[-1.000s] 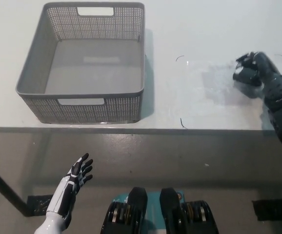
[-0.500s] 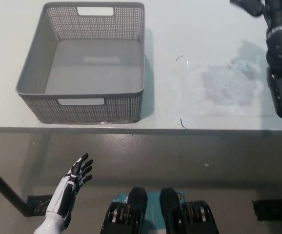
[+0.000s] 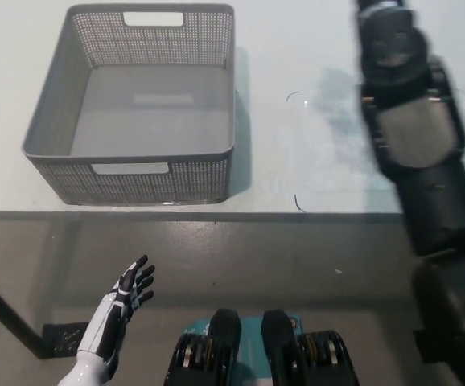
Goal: Use the right hand to pick up a webcam and put it into a container on the left side
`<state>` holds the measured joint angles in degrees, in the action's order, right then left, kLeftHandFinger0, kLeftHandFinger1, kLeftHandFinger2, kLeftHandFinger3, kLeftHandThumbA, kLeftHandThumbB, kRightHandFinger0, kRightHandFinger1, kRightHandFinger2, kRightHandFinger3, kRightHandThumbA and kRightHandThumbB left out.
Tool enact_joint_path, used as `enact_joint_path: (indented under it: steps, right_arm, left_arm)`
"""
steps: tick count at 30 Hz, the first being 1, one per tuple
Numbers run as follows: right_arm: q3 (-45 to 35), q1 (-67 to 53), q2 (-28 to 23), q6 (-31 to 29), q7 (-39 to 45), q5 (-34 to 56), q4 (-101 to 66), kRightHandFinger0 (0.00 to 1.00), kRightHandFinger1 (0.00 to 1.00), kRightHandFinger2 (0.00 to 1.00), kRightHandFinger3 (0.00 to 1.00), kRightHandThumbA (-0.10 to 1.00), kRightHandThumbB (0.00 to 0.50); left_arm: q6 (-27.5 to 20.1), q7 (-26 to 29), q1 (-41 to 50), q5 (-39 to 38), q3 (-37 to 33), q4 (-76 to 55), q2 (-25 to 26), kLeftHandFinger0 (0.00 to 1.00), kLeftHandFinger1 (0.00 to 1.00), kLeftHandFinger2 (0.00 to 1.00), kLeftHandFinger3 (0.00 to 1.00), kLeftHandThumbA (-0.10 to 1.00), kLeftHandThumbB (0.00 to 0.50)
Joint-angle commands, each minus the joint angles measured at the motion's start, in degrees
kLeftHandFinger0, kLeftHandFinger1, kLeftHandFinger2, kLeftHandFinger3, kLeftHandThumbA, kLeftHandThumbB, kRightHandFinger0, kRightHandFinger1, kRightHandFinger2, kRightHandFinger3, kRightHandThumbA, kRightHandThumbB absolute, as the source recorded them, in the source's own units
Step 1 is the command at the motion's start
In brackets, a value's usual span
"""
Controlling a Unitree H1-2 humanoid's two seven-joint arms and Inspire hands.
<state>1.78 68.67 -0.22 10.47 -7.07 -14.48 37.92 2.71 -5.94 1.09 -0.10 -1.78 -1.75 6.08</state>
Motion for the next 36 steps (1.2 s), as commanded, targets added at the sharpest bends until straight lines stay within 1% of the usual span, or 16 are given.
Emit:
enact_joint_path:
  steps: [1, 4, 5, 6, 7, 8, 9, 11, 13, 17, 19, 20, 25, 31, 34, 36]
  right_arm:
    - [1.91, 6.98, 3.8, -3.7, -2.4, -0.36, 3.09, 0.0, 0.42, 0.78, 0.78, -0.1, 0.184]
    - [2.83, 8.45, 6.35, -5.43, -3.54, -0.61, 6.55, 0.0, 0.35, 0.74, 0.76, -0.1, 0.209]
    - [2.71, 9.07, 7.87, -5.41, -3.85, -0.02, 7.99, 0.1, 0.49, 0.91, 0.92, -0.1, 0.2]
    - [2.76, 9.58, 9.18, -4.51, -3.99, 0.25, 9.11, 0.05, 0.43, 0.73, 0.75, -0.1, 0.195]
    - [2.63, 9.82, 9.69, -3.59, -3.91, 0.48, 9.5, 0.01, 0.38, 0.67, 0.66, -0.1, 0.194]
    - [2.79, 10.48, 11.23, -4.08, -4.27, 0.59, 11.61, 0.0, 0.26, 0.61, 0.51, -0.1, 0.183]
    - [3.01, 10.53, 11.56, -4.55, -4.48, 0.33, 12.06, 0.0, 0.26, 0.65, 0.54, -0.1, 0.184]
    - [3.16, 11.14, 12.45, -5.31, -4.93, 0.25, 14.34, 0.0, 0.28, 0.72, 0.73, -0.1, 0.174]
    - [3.34, 11.75, 13.03, -6.23, -5.9, 0.02, 17.0, 0.0, 0.37, 0.82, 0.9, -0.1, 0.164]
    - [4.13, 12.7, 14.19, -9.42, -7.32, -0.23, 23.55, 0.0, 0.35, 0.76, 0.86, -0.1, 0.166]
    - [4.3, 12.78, 14.63, -10.59, -7.53, 0.02, 26.42, 0.0, 0.29, 0.63, 0.71, -0.1, 0.168]
    - [4.49, 12.87, 14.7, -11.66, -7.61, 0.04, 28.23, 0.0, 0.28, 0.62, 0.68, -0.1, 0.171]
    - [7.45, 12.31, 14.91, -14.63, -9.51, -1.92, 36.29, 0.0, 0.26, 0.65, 0.67, -0.1, 0.177]
    - [9.84, 9.59, 14.07, -14.7, -9.72, -2.14, 41.25, 0.0, 0.26, 0.68, 0.64, -0.1, 0.196]
    - [10.65, 8.29, 13.33, -13.9, -9.5, -2.23, 42.16, 0.01, 0.31, 0.74, 0.67, -0.1, 0.209]
    - [11.12, 7.61, 13.01, -13.61, -9.66, -2.41, 42.58, 0.0, 0.3, 0.72, 0.62, -0.1, 0.212]
  left_arm:
    - [-2.58, -1.22, 0.08, -0.02, -0.56, -0.66, 0.93, 1.0, 1.0, 1.0, 1.0, 1.0, 0.0]
    - [-2.65, -1.3, 0.15, 0.16, -0.96, -0.61, 1.08, 1.0, 1.0, 1.0, 1.0, 1.0, 0.002]
    - [-2.76, -1.37, 0.13, 0.03, -1.13, -0.47, 1.04, 1.0, 1.0, 1.0, 1.0, 1.0, 0.006]
    - [-2.81, -1.35, 0.25, 0.04, -1.3, -0.53, 1.07, 1.0, 1.0, 1.0, 1.0, 1.0, 0.001]
    - [-2.79, -1.3, 0.3, 0.22, -1.41, -0.61, 1.09, 1.0, 1.0, 1.0, 1.0, 1.0, 0.0]
    - [-3.15, -1.43, 0.18, 0.23, -1.57, -0.47, 1.23, 1.0, 1.0, 1.0, 1.0, 1.0, 0.0]
    - [-3.09, -1.43, 0.1, 0.29, -1.65, -0.49, 1.3, 1.0, 1.0, 1.0, 1.0, 1.0, 0.0]
    - [-3.06, -1.17, -0.27, 1.03, -1.92, -0.49, 1.51, 1.0, 0.99, 1.0, 1.0, 1.0, 0.0]
    - [-2.65, -1.2, -0.66, 1.57, -2.24, -0.66, 1.69, 0.98, 0.98, 0.98, 1.0, 1.0, 0.0]
    - [-3.61, -1.71, -1.1, 1.82, -2.94, -0.48, 1.94, 0.99, 0.98, 0.97, 1.0, 0.99, 0.0]
    - [-4.78, -1.53, -1.42, 3.24, -3.58, -0.16, 2.37, 0.96, 0.96, 0.96, 1.0, 1.0, 0.0]
    - [-4.39, -1.65, -1.64, 3.16, -3.69, -0.24, 2.46, 0.96, 0.96, 0.95, 1.0, 1.0, 0.0]
    - [-3.61, -1.43, -2.2, 4.19, -4.58, -0.91, 2.86, 0.92, 0.93, 0.92, 1.0, 0.99, 0.0]
    - [-2.33, -1.46, -2.83, 5.44, -5.16, -2.08, 3.0, 0.88, 0.89, 0.87, 1.0, 0.94, 0.0]
    - [-2.13, -1.81, -3.45, 5.85, -5.52, -2.42, 3.23, 0.84, 0.85, 0.84, 1.0, 0.92, 0.0]
    - [-1.75, -1.93, -3.64, 6.44, -5.8, -2.72, 3.47, 0.82, 0.85, 0.83, 1.0, 0.92, 0.0]
